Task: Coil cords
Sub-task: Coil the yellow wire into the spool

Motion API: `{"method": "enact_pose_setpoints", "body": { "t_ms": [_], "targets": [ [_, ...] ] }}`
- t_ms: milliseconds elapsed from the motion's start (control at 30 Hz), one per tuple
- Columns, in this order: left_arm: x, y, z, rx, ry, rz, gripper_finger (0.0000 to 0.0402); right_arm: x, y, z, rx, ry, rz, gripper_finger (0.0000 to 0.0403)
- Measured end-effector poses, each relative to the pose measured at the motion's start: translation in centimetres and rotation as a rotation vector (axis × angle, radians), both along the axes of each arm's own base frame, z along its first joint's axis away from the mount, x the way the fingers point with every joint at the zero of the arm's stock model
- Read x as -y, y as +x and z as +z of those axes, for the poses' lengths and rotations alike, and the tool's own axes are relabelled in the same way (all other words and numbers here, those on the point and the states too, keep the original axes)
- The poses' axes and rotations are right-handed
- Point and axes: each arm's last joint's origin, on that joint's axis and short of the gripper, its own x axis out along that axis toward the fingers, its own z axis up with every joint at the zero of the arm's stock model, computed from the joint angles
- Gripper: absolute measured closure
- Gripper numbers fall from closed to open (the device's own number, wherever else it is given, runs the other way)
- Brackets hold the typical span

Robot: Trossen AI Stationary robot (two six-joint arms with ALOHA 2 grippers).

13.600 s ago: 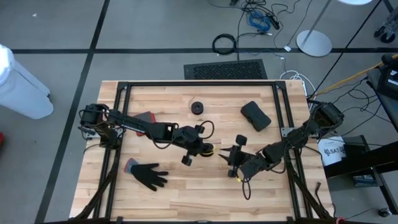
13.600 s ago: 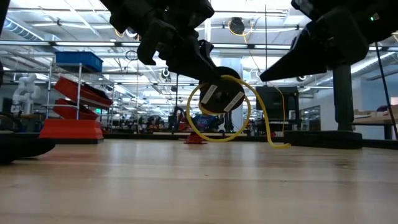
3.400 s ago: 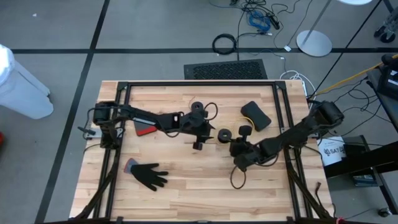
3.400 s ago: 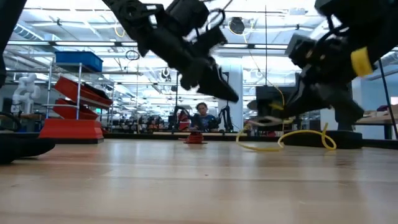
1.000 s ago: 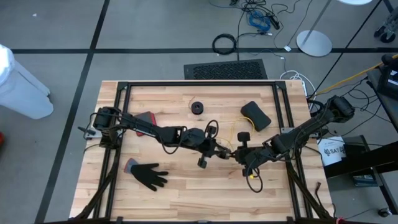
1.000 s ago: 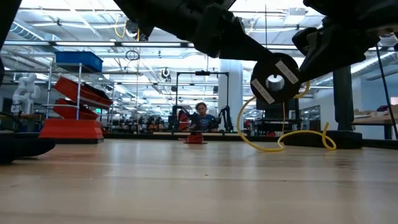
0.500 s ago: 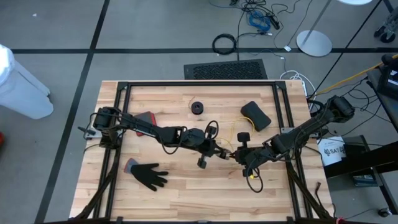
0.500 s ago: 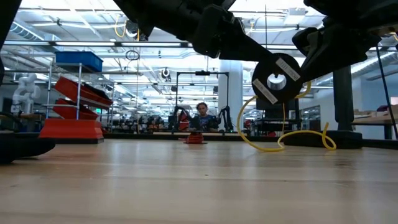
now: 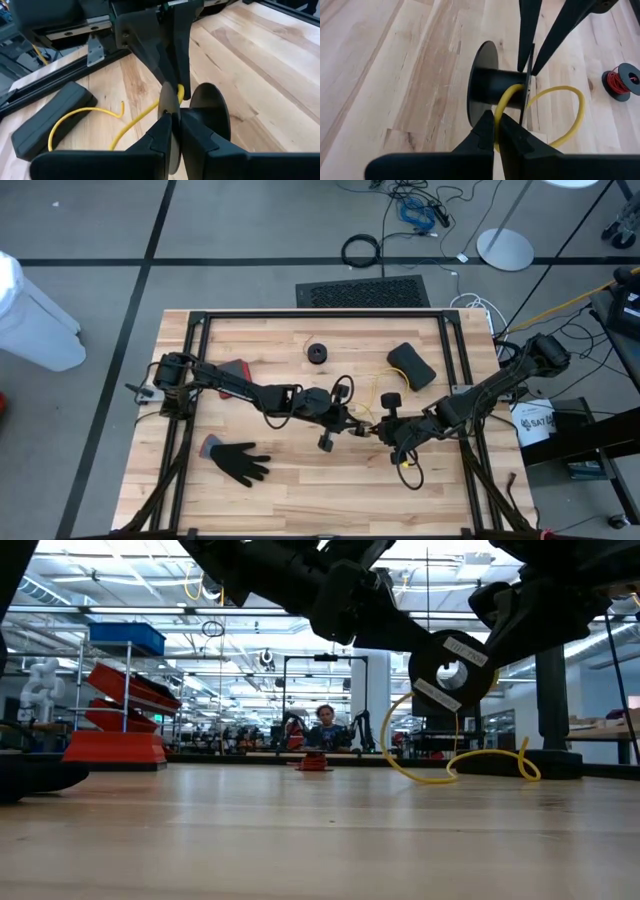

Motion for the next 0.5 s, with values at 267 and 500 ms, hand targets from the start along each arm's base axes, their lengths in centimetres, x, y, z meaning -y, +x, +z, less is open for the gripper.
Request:
{"method": "enact_pose_setpoints", "body": {
  "t_ms": [267, 500],
  "targets": [
    [-0.01, 0.05, 0.04, 0.010, 0.008, 0.002, 0.0385, -0.02, 0.05, 0.02, -0.003, 0.011, 0.017, 0.0402],
    [0.04, 0.21, 0.06, 0.040, 0.052, -0.018, 0.0394, -0.02, 0.05, 0.02, -0.002, 0.012, 0.017, 0.0403]
  ]
}}
